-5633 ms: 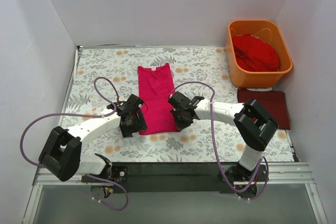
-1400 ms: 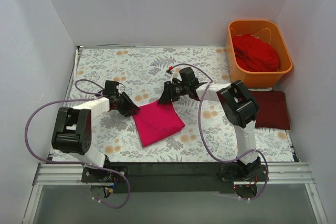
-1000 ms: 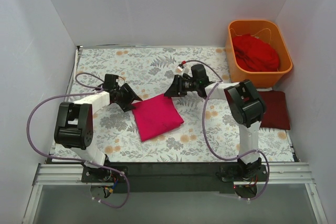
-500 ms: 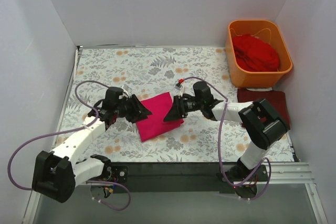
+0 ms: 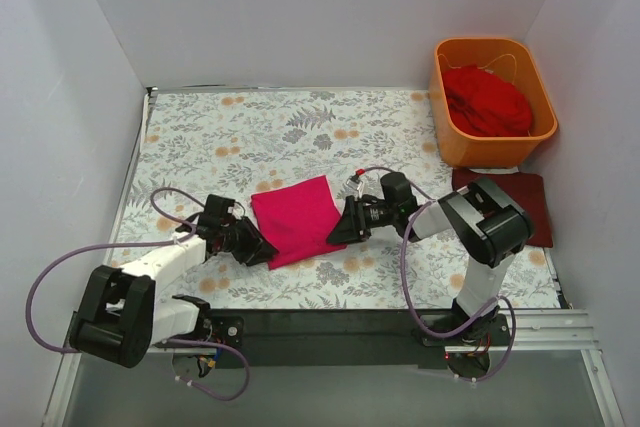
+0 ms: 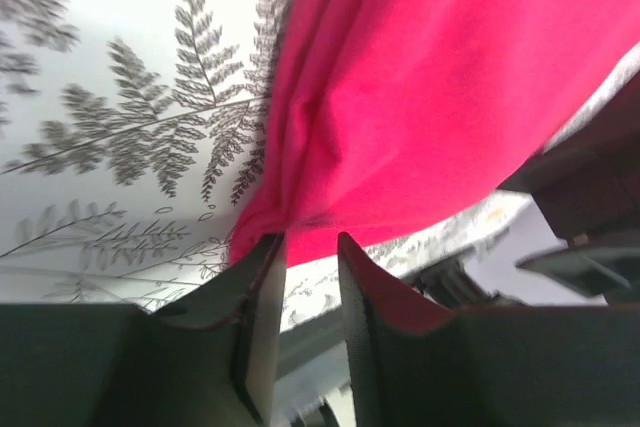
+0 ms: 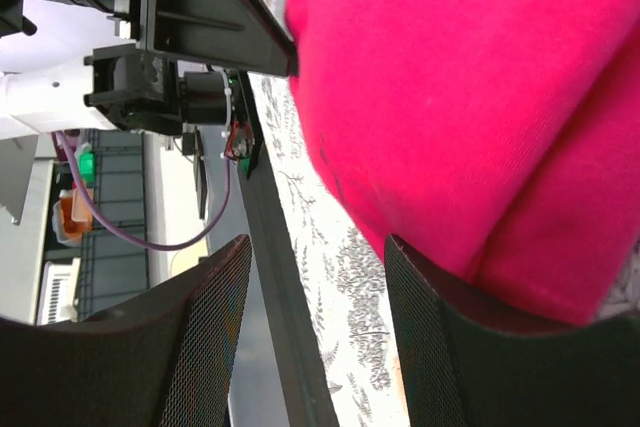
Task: Fold and stack the t-shirts
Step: Fold the tshirt
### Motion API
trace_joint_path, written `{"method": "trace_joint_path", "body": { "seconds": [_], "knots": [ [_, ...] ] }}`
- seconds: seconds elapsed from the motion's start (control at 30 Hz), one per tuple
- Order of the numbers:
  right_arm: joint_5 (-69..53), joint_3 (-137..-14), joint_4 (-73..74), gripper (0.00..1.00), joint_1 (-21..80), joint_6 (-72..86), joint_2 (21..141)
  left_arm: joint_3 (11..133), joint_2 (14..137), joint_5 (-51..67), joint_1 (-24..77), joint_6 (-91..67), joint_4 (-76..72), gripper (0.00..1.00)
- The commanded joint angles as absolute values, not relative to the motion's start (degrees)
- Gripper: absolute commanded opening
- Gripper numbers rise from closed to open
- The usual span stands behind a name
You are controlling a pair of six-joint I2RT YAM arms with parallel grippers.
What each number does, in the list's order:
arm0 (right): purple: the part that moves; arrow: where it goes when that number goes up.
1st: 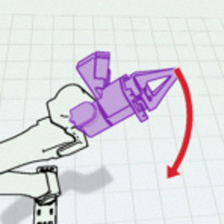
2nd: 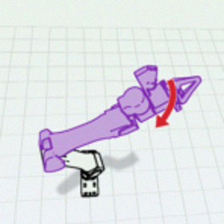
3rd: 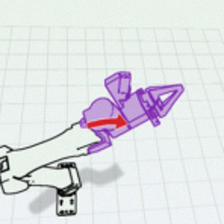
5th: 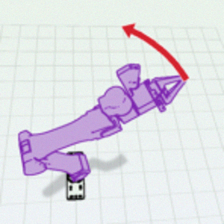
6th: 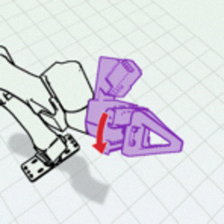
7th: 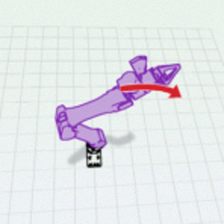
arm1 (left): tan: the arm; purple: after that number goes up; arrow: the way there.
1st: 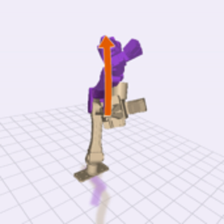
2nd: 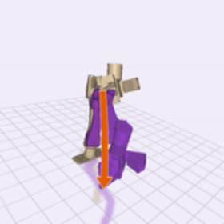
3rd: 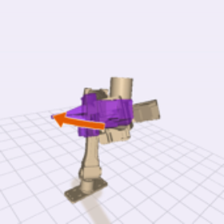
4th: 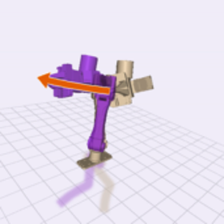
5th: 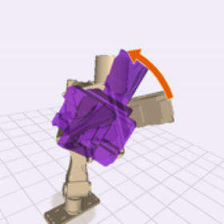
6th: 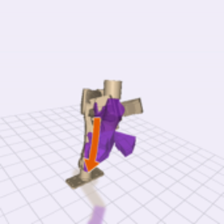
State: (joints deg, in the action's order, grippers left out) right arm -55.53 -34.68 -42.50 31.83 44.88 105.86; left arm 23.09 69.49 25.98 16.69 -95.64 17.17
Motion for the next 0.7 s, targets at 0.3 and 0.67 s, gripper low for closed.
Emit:
{"method": "trace_joint_path", "body": {
  "seconds": [0.3,0.67],
  "knots": [
    [-48.53,-47.1,-49.29,0.63,43.23,55.97,102.73,42.27,53.97,-3.06,15.56,-80.25,33.49,0.66],
    [-43.42,-45.09,-67.68,0.64,44.91,68.2,123.66,37.72,44.91,-15.82,15.56,-72.95,27.34,0.89]
  ]
}}
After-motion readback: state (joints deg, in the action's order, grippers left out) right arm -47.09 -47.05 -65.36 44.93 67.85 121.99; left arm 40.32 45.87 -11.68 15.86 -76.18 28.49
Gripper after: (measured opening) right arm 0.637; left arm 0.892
